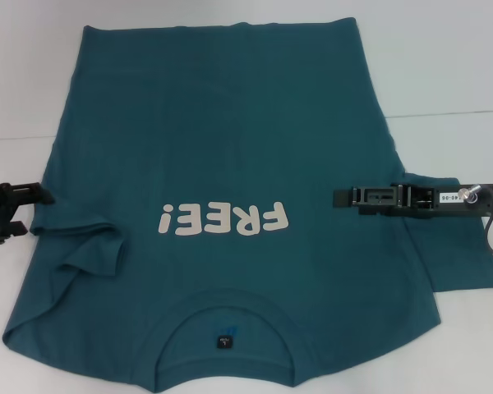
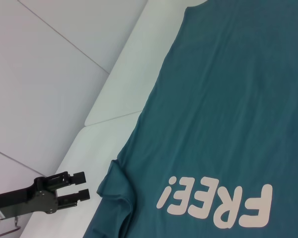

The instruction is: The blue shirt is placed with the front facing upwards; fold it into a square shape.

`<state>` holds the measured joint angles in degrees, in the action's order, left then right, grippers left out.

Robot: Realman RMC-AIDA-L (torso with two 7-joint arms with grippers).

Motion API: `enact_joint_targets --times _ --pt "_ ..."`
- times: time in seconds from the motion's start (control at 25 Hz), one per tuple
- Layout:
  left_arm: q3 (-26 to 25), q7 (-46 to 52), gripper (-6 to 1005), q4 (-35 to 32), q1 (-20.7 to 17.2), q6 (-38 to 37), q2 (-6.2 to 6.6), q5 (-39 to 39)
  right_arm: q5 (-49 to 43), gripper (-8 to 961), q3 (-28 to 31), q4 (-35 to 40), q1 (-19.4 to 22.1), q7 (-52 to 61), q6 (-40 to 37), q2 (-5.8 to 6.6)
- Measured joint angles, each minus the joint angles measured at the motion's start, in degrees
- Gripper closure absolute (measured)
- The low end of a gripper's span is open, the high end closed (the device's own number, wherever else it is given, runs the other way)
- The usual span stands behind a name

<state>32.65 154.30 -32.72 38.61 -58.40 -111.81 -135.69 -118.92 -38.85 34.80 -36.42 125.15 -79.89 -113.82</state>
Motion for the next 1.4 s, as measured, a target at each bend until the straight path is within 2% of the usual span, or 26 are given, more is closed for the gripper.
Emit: enact_joint_targets --times 0.32,0.52,1.32,1.4 --pt "0.99 -0.69 233 2.14 0.36 5.52 -0.14 -0.15 0.0 40 0.13 0.0 0.3 0.17 0.0 0.0" --pt "1.75 -1.82 233 3.03 0.46 7.98 -0.72 -0.16 0.0 40 0.18 0.0 0.41 0.18 0.0 0.06" --pt "3.24 -2.86 233 5.74 2.39 10.37 -1.09 -0.03 0.0 41 0.18 -0.09 0.36 0.19 0.33 0.09" --pt "3.3 -2.86 234 5.54 2.67 10.01 -1.5 0.34 0.0 41 0.16 -0.09 0.28 0.19 0.46 0.09"
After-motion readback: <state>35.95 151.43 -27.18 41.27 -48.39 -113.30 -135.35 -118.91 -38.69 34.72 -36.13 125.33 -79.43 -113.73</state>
